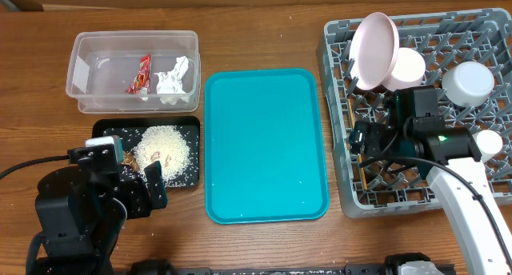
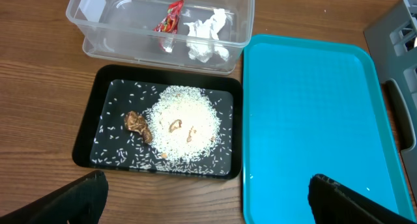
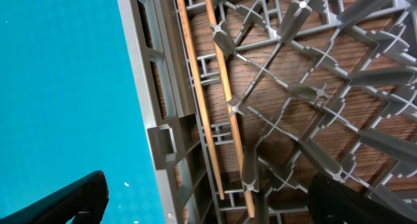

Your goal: Sort waste into correct bins and load items into the dishwasher

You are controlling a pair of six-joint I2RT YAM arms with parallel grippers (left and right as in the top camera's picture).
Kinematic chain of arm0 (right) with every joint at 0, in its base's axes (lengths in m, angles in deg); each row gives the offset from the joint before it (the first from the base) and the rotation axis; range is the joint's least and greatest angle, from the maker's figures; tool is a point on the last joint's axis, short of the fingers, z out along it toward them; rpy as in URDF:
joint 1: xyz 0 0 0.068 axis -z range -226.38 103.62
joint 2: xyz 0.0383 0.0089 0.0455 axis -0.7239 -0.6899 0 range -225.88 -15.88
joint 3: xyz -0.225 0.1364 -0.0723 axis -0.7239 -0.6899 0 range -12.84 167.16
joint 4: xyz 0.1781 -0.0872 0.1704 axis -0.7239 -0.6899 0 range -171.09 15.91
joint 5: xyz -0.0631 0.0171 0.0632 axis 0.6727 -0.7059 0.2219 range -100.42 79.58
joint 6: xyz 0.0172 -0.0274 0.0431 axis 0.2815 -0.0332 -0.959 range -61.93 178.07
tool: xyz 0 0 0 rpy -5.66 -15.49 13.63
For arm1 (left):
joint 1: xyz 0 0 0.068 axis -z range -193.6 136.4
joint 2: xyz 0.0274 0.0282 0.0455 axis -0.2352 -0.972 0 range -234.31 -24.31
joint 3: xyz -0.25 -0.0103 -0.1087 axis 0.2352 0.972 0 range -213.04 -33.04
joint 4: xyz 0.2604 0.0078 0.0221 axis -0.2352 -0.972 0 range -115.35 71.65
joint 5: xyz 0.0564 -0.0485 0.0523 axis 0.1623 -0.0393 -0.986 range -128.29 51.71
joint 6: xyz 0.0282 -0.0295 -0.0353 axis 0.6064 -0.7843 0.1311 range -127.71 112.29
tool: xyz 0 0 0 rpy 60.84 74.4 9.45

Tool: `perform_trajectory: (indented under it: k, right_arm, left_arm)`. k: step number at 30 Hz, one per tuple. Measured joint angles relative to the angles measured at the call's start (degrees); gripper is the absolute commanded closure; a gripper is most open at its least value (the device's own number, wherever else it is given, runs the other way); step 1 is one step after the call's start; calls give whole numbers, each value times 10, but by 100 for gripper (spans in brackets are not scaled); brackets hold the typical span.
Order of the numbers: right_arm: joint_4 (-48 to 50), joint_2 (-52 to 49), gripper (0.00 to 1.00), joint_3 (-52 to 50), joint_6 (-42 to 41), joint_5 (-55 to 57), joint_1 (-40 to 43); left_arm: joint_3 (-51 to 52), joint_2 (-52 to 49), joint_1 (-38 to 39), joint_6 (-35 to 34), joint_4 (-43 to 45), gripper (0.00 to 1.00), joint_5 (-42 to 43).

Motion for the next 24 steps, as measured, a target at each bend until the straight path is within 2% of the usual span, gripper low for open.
perform_trajectory:
  k: [24]
  right_arm:
    - [-1, 17, 0, -1, 0, 0, 0]
  left_arm:
    - [0, 0, 0, 0, 0, 0, 0]
